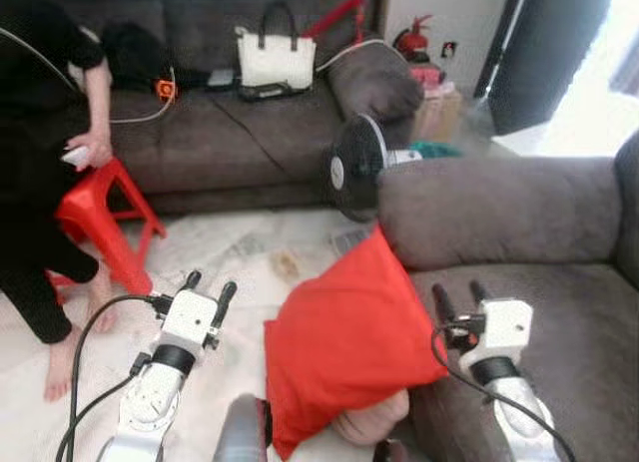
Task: Move the pillow to the sofa from floor
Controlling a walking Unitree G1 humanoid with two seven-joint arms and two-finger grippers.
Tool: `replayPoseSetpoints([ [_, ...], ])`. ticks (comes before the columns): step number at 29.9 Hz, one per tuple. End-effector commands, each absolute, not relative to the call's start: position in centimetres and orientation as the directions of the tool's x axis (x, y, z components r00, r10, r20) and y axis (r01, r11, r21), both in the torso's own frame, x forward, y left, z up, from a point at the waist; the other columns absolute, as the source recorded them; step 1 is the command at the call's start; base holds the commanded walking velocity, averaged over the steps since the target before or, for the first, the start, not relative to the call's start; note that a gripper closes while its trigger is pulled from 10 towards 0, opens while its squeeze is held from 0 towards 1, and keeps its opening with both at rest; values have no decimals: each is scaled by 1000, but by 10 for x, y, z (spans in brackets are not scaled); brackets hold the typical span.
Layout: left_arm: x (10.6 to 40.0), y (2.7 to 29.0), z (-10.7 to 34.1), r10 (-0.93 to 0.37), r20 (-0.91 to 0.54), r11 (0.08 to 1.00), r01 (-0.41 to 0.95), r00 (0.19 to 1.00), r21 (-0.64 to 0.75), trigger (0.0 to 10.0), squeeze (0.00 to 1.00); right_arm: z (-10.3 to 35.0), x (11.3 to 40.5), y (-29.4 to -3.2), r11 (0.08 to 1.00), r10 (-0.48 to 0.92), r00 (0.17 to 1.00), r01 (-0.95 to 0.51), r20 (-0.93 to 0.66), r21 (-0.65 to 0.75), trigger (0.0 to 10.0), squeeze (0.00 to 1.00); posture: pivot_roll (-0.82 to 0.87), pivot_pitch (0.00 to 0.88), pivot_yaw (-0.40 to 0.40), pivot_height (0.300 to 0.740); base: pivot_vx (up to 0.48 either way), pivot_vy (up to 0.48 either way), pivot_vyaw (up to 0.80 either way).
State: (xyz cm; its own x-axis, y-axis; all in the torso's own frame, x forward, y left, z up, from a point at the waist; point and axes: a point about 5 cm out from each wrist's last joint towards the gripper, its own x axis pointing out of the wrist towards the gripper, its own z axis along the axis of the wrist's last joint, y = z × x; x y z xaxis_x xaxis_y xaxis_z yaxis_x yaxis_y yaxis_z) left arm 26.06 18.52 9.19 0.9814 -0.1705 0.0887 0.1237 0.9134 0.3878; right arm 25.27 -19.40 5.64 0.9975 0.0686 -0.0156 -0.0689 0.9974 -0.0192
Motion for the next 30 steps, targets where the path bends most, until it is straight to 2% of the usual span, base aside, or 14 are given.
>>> replayPoseSetpoints([
  [1,264,186,97,-171,107,917,118,980,382,10000,0,57,253,-195,997,72,997,-73,-19,-24,10000,0,129,55,-74,631,0,0,0],
  [6,263,187,95,-169,101,917,118,980,381,10000,0,54,253,-192,996,85,995,-86,-47,-27,10000,0,130,57,-75,631,0,0,0],
  [23,263,182,93,-175,94,918,128,980,376,10000,0,51,253,-185,992,123,991,-124,-59,-19,10000,0,129,55,-75,541,0,0,0],
  [30,264,182,92,-174,90,918,128,981,375,10000,0,52,253,-184,989,142,989,-144,-50,-24,10000,0,128,56,-77,541,0,0,0],
])
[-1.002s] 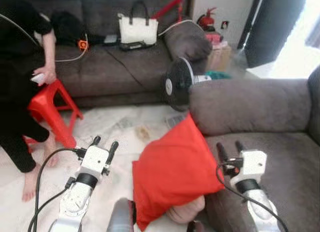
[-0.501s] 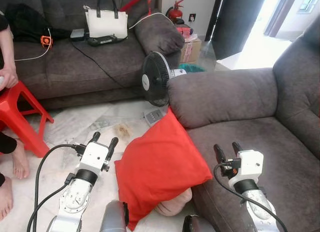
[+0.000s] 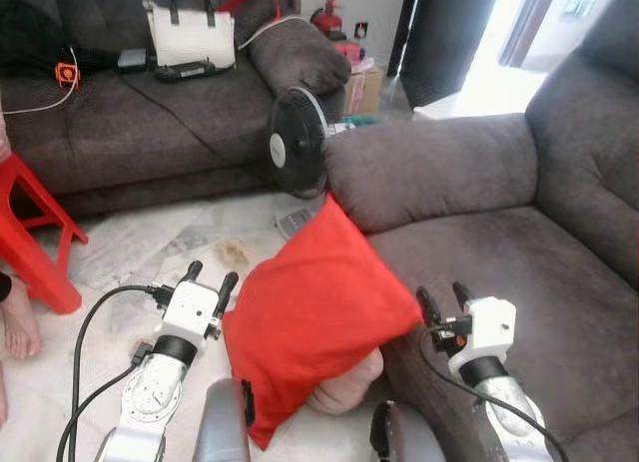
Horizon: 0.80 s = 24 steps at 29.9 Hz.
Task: Move the pillow to the sofa from floor
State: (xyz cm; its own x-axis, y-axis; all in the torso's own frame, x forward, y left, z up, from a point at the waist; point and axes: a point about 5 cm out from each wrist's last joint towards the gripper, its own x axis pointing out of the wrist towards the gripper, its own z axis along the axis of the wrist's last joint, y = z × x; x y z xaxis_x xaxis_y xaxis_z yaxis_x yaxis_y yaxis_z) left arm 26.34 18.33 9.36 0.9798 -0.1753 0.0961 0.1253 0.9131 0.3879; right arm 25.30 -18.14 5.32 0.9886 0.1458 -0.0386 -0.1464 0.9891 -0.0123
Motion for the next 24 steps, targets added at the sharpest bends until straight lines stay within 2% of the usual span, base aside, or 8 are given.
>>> replayPoseSetpoints([
  [1,263,181,92,-175,89,918,130,981,374,10000,0,52,253,-184,989,144,988,-145,-51,-23,10000,0,129,55,-78,541,0,0,0],
  [11,264,181,90,-175,84,918,131,981,375,10000,0,52,251,-178,979,198,979,-199,-44,-32,10000,0,129,55,-78,541,0,0,0],
  [18,264,181,89,-174,79,917,133,981,375,10000,0,51,251,-178,980,200,979,-200,-43,-16,10000,0,130,56,-76,541,0,0,744],
  [24,264,181,89,-181,74,918,142,981,370,10000,0,50,251,-180,982,189,981,-190,-47,-5,10000,0,131,55,-75,541,0,0,0],
])
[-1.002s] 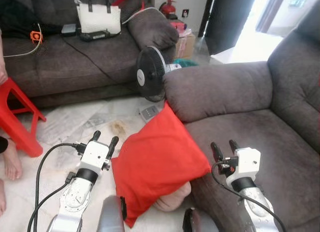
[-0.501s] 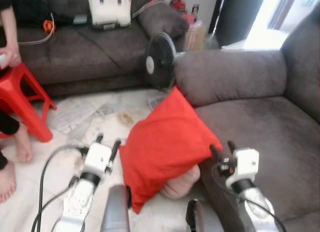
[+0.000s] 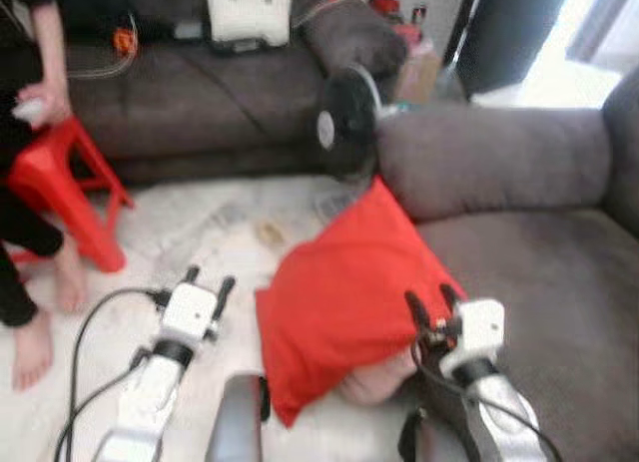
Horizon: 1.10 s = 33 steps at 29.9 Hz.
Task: Move the pillow to the sofa from floor
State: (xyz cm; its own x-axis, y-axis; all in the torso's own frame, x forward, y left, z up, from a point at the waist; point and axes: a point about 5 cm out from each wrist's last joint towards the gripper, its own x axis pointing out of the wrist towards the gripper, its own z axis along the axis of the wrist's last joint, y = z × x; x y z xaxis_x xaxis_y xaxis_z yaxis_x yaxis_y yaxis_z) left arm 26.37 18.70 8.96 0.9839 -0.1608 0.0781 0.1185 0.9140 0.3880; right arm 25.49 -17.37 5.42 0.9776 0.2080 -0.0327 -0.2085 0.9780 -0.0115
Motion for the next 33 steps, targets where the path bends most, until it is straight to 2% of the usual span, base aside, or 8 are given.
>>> replayPoseSetpoints([
  [1,264,180,88,-179,74,923,141,981,357,10000,0,50,251,-180,982,190,981,-191,-48,-4,10000,0,129,55,-74,541,0,0,0],
  [18,266,176,87,-187,63,933,157,980,322,10000,0,53,253,-179,980,196,980,-197,-31,-18,10000,0,129,53,-76,541,0,0,0],
  [27,266,177,87,-185,63,934,156,981,321,10000,0,53,253,-177,979,201,979,-202,-33,-5,10000,0,129,52,-76,541,0,0,774],
  [33,266,175,88,-195,65,933,164,979,320,10000,0,52,253,-177,980,196,980,-196,-35,13,10000,0,129,52,-75,541,0,0,0],
])
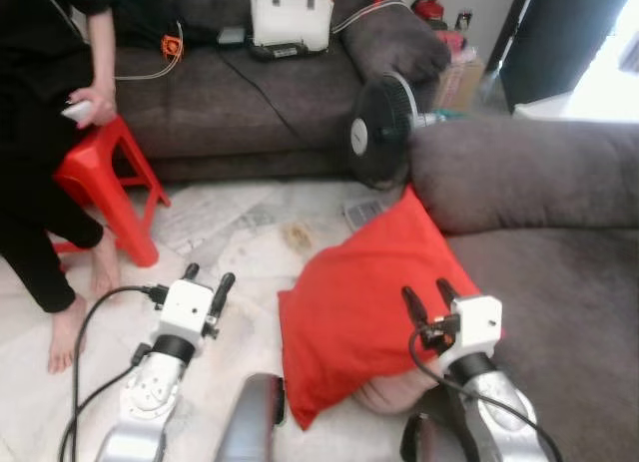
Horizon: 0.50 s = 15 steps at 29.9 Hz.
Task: Move the pillow to the sofa from floor
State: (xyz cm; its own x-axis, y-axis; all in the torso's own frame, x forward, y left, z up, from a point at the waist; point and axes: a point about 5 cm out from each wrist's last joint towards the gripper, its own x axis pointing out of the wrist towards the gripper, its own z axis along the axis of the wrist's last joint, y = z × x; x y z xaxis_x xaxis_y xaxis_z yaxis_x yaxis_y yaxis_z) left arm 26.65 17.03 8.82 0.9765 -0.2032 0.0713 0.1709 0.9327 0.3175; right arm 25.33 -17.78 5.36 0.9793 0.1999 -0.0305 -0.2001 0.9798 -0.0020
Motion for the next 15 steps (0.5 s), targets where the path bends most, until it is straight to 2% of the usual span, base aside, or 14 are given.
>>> replayPoseSetpoints([
  [1,266,175,88,-196,65,933,166,978,320,10000,0,52,253,-177,980,197,980,-196,-36,13,10000,0,129,52,-75,541,0,0,0],
  [4,267,175,89,-199,66,932,169,978,319,10000,0,52,253,-177,981,195,980,-195,-37,14,10000,0,129,49,-73,541,0,0,0],
  [15,267,175,90,-206,68,932,174,976,318,10000,0,50,254,-174,978,210,977,-210,-44,8,10000,0,133,52,-74,541,315,0,0],
])
